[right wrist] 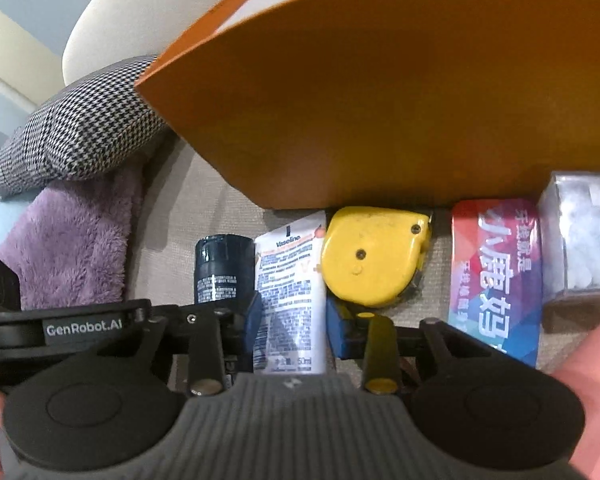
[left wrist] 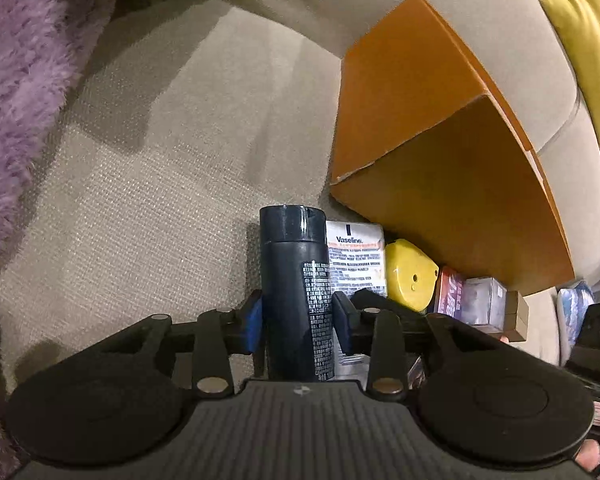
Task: Organize rigid objects
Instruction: 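Grasp the dark blue deodorant stick with the left tool while the right grasps the white Vaseline tube, then lift the deodorant with the left tool while the right carries the tube toward the box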
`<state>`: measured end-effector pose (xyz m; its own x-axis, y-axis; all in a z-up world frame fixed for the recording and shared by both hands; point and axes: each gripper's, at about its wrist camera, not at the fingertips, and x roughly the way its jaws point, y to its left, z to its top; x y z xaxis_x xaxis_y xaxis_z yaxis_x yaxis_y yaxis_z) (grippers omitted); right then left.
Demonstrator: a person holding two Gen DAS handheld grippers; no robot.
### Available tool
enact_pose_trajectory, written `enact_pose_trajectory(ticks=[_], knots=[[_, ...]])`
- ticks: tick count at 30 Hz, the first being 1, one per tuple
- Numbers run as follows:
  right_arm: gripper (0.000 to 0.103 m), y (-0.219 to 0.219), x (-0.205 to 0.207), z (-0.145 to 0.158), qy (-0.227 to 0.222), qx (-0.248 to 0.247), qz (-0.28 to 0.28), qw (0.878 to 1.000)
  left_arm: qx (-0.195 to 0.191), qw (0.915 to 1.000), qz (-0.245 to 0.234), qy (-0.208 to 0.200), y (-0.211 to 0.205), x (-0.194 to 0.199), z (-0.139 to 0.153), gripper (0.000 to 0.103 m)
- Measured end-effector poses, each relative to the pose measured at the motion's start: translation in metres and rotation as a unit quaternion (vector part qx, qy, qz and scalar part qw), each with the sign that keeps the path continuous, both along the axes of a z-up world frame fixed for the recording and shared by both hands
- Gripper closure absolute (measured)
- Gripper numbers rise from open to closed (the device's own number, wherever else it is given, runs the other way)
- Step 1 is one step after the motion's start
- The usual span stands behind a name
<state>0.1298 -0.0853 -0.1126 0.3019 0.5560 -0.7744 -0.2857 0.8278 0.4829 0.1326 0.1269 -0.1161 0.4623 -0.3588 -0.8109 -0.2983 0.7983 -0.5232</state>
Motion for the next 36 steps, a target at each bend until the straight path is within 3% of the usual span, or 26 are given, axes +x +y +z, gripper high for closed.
enact_pose_trajectory(ticks=[6, 9, 19, 28, 32, 36], knots=[[0.083, -0.004, -0.015, 0.018, -0.017, -0.005, 0.012, 1.000, 0.048, 0.9986, -0.022, -0.008, -0.011, -0.004, 0.010, 0.063], [0.084, -0.003, -0.023, 0.030, -0.040, -0.006, 0.010, 0.999, 0.049, 0.9986, -0.020, -0.012, -0.011, -0.009, 0.014, 0.063], [0.085, -0.009, -0.049, 0.075, -0.123, -0.035, 0.006, 0.992, 0.070, 0.9916, -0.034, -0.103, -0.021, -0.031, 0.057, 0.064], [0.085, -0.028, -0.065, 0.138, -0.206, -0.036, -0.012, 0.978, 0.090, 0.9743, -0.067, -0.195, -0.043, -0.026, 0.123, 0.064], [0.085, -0.035, -0.054, 0.170, -0.248, -0.036, -0.017, 0.968, 0.101, 0.9616, -0.086, -0.240, -0.051, -0.006, 0.165, 0.064], [0.085, -0.044, -0.028, 0.196, -0.273, -0.032, -0.033, 0.961, 0.084, 0.9559, -0.104, -0.261, -0.058, 0.019, 0.200, 0.064]])
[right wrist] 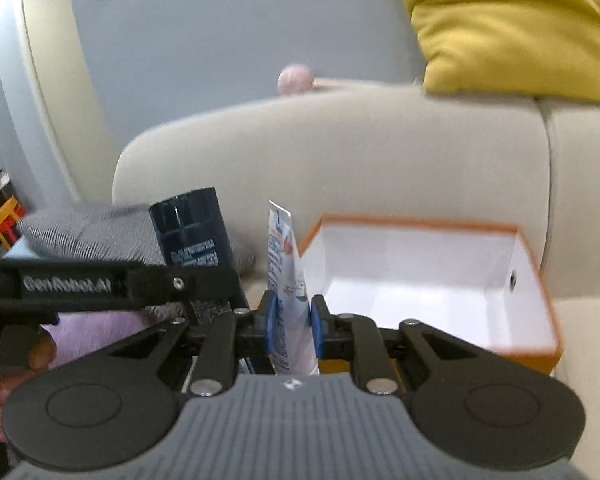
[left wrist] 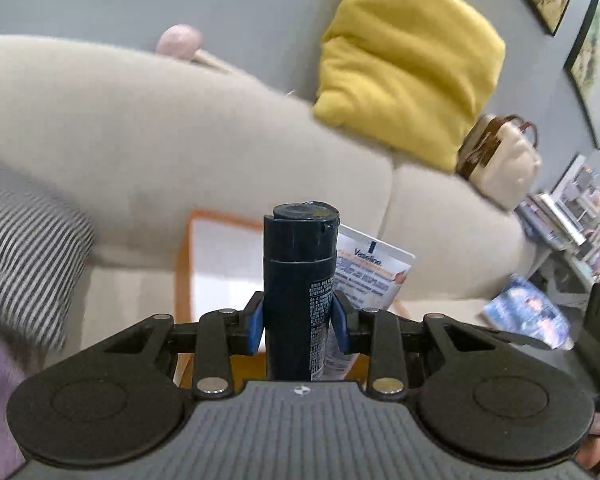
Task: Organize rigid objects
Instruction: 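Lift the deodorant with the left tool while the right carries the tube toward the box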
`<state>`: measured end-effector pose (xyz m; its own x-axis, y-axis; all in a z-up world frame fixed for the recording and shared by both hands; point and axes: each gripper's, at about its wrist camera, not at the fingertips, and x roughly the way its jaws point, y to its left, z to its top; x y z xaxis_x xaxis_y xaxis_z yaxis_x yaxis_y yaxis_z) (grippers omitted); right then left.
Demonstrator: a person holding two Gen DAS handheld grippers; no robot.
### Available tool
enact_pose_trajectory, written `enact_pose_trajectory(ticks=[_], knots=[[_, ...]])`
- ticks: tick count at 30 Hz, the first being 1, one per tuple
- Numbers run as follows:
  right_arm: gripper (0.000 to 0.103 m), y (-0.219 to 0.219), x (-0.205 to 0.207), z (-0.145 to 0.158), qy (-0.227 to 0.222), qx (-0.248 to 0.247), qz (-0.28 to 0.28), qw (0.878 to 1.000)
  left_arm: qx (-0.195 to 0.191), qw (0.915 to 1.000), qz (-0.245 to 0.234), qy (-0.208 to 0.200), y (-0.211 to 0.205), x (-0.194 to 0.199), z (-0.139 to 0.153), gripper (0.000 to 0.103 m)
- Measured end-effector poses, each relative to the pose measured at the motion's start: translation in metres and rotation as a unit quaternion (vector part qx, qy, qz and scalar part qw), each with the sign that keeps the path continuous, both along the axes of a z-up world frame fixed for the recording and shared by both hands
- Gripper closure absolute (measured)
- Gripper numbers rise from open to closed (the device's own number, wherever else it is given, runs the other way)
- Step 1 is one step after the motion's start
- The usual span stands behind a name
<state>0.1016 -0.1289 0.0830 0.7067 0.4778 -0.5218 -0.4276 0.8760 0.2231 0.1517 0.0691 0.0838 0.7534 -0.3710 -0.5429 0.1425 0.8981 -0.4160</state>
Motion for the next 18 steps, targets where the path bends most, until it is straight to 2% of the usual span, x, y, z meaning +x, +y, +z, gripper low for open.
enact_pose_trajectory(ticks=[4, 7, 11, 14, 18], knots=[[0.085, -0.006, 0.035, 0.016, -0.013, 0.002, -0.010, 1.000, 0.011, 0.9996, -0.027, 0.003, -0.006, 0.040, 0.013, 0.064], [0.085, -0.007, 0.066, 0.011, 0.000, 0.001, -0.022, 1.000, 0.009, 0.9988, -0.043, 0.024, -0.006, 0.069, 0.010, 0.064], [0.085, -0.007, 0.101, -0.011, 0.033, -0.009, -0.025, 0.999, 0.002, 0.9959, -0.057, 0.071, 0.002, 0.107, -0.019, 0.064], [0.085, -0.004, 0.126, -0.037, 0.070, -0.019, -0.023, 0.997, -0.010, 0.9905, -0.072, 0.116, 0.009, 0.132, -0.047, 0.064], [0.085, -0.005, 0.156, -0.072, 0.123, -0.020, -0.021, 0.992, 0.021, 0.9835, -0.081, 0.161, 0.005, 0.158, -0.076, 0.064]])
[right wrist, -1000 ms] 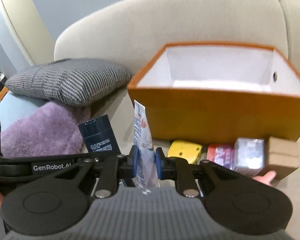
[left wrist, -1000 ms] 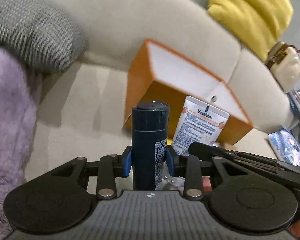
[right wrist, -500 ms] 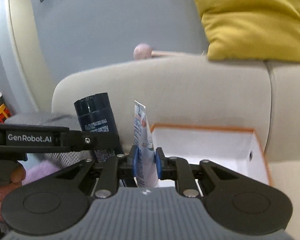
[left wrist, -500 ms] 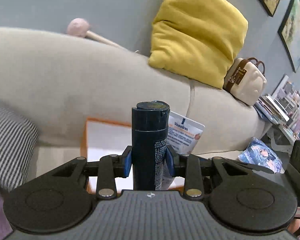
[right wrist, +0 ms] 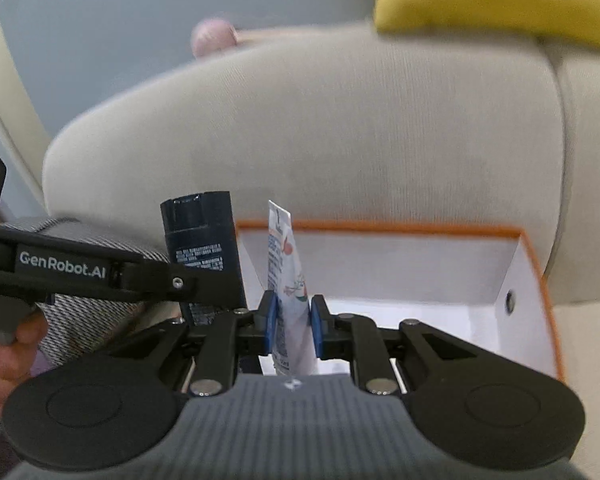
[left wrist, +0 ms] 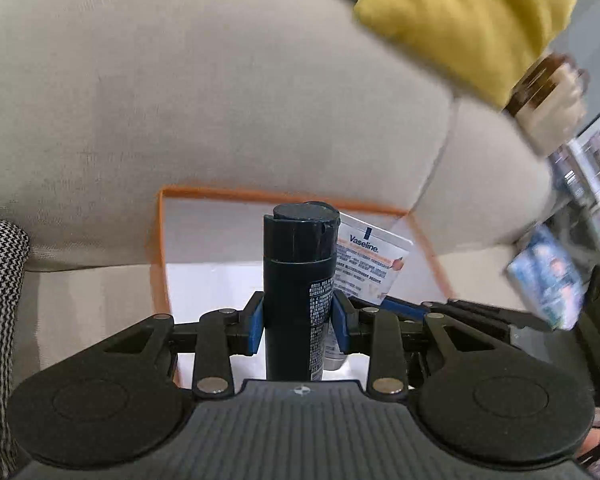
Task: Organize rigid objects
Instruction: 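Lift the deodorant with the left tool while the right carries the tube toward the box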
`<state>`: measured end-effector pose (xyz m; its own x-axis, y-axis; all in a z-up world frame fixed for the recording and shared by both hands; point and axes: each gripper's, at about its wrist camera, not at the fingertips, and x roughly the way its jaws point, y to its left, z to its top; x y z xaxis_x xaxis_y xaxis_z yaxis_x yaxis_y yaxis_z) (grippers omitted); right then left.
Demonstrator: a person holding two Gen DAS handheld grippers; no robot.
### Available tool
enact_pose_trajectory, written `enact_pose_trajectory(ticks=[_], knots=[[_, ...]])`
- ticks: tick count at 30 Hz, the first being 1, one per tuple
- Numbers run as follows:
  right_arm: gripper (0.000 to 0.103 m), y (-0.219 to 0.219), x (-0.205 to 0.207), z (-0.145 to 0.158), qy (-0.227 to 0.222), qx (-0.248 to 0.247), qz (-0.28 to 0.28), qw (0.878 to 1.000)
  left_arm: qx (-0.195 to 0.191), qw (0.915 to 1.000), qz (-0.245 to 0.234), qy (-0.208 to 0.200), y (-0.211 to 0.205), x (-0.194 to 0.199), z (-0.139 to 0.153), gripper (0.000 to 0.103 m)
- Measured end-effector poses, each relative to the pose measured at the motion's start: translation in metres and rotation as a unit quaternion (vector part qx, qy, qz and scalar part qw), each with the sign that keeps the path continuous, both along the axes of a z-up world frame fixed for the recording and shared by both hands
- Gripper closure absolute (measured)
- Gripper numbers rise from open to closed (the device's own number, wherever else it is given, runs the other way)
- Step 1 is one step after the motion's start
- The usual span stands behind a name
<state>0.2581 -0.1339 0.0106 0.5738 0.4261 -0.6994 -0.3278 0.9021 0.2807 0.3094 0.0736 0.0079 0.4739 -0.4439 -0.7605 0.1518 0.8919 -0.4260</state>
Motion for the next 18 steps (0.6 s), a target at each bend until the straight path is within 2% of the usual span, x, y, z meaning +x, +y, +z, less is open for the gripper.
enact_pose_trajectory(ticks=[2, 8, 11, 14, 18], knots=[[0.085, 0.000, 0.012, -0.014, 0.022, 0.001, -0.001, 1.000, 0.029, 0.9993, -0.005, 0.023, -0.006, 0.011, -0.012, 0.064], [0.085, 0.001, 0.043, -0.049, 0.104, 0.022, 0.022, 0.994, 0.083, 0.9926, -0.027, 0.084, -0.020, 0.037, -0.039, 0.065], [0.085, 0.003, 0.054, -0.059, 0.131, 0.025, 0.029, 0.991, 0.115, 0.9884, -0.044, 0.089, -0.032, 0.045, -0.040, 0.065], [0.085, 0.004, 0.061, -0.067, 0.157, 0.035, 0.025, 0.987, 0.164, 0.9792, -0.062, 0.102, -0.046, 0.054, -0.044, 0.066], [0.085, 0.006, 0.064, -0.074, 0.165, 0.038, 0.017, 0.985, 0.178, 0.9759, -0.063, 0.110, -0.052, 0.058, -0.042, 0.067]])
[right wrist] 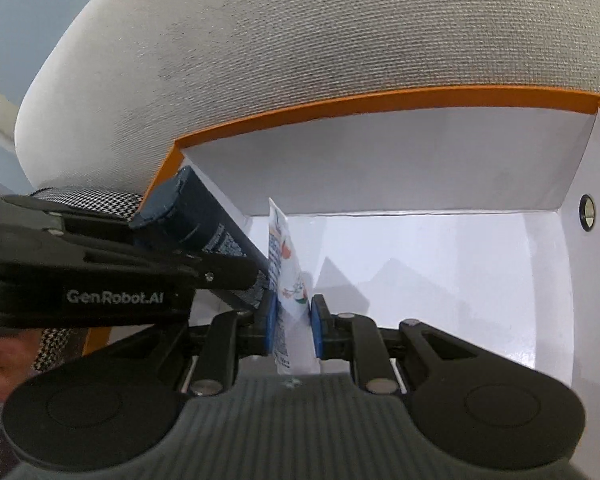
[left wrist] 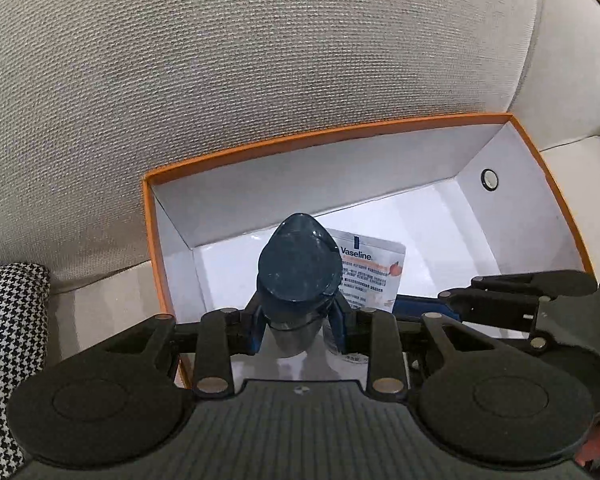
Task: Organize rigid objects
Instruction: 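Lift the deodorant with the left tool while the right carries the tube toward the box, then lower and release the deodorant in the box with the left tool while the right releases the tube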
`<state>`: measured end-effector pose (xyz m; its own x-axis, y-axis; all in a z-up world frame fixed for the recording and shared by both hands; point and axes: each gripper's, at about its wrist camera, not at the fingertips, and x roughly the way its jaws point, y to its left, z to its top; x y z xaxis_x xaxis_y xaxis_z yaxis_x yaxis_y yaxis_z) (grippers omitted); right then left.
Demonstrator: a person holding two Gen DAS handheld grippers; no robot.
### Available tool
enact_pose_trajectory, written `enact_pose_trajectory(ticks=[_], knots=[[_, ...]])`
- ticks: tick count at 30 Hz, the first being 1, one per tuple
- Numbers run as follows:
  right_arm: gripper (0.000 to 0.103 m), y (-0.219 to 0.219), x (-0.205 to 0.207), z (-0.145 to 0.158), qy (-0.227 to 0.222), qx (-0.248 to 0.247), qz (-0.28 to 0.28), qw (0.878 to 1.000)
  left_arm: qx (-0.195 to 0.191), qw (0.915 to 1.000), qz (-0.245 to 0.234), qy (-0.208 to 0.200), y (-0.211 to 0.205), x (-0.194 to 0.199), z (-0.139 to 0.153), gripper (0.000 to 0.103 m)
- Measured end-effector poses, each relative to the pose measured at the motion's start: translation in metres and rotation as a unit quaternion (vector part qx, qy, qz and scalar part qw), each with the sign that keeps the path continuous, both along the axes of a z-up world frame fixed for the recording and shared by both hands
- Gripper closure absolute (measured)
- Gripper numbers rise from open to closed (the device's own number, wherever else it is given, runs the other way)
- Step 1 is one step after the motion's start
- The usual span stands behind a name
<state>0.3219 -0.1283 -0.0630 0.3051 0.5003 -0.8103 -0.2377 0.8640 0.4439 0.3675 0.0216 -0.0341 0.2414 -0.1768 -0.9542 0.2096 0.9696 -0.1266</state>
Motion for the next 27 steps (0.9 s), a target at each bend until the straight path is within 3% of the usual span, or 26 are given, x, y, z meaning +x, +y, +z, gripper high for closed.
enact_pose_trajectory(ticks=[6, 11, 16, 21, 25, 27], knots=[[0.084, -0.002, -0.006, 0.004, -0.011, -0.016, 0.004, 1.000, -0.016, 0.9987, -0.026, -0.041, 0.008, -0.022, 0.015, 0.067], [0.084, 0.002, -0.013, 0.007, -0.009, -0.020, 0.016, 1.000, -0.011, 0.9975, -0.068, -0.015, 0.012, -0.044, 0.031, 0.067], [0.085, 0.000, -0.015, 0.014, -0.006, -0.024, 0.024, 0.999, 0.039, 0.9912, -0.122, 0.032, -0.008, -0.031, 0.026, 0.067], [0.084, -0.003, -0.004, 0.002, 0.012, -0.022, 0.005, 1.000, 0.036, 0.9942, -0.096, 0.033, -0.017, -0.001, 0.020, 0.067], [0.084, 0.004, 0.005, 0.000, 0.012, -0.024, -0.004, 1.000, 0.039, 0.9958, -0.082, -0.001, -0.018, 0.002, 0.017, 0.064], [0.084, 0.007, 0.008, -0.001, 0.006, -0.032, -0.001, 0.999, 0.057, 0.9946, -0.079, -0.035, -0.018, -0.006, 0.017, 0.054]])
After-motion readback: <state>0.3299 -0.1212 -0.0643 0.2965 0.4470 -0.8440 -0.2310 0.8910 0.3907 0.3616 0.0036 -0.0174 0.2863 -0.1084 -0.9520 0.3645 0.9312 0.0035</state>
